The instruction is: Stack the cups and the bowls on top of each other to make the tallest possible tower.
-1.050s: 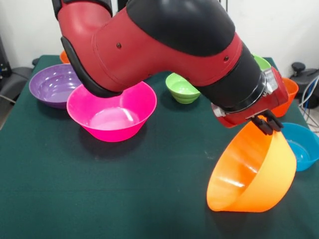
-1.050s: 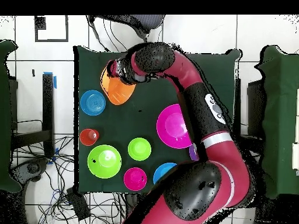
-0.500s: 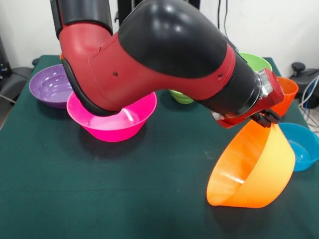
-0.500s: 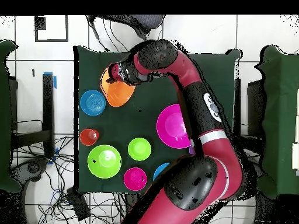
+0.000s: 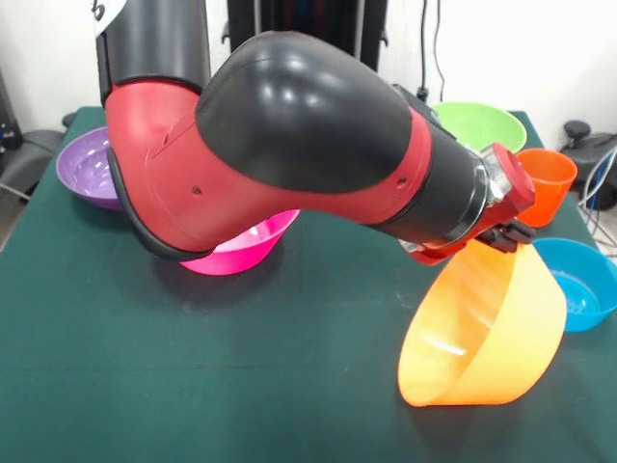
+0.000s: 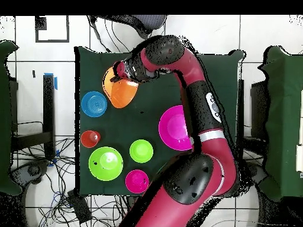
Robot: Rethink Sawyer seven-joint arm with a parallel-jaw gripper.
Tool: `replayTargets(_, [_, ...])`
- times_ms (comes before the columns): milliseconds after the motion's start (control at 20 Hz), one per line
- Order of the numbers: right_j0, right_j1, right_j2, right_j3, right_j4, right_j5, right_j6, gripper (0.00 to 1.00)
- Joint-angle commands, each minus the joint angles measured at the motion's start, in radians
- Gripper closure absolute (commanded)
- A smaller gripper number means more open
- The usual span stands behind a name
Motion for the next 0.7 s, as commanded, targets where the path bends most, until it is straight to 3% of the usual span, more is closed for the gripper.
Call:
replayTargets(50, [0.021,0.096,-0.066,-0.126,-0.190,0.101,-0.384,1.00])
replayTargets(700, [0.072,0.128,-0.041,-0.375,-0.290,0.345,-0.476,1.00])
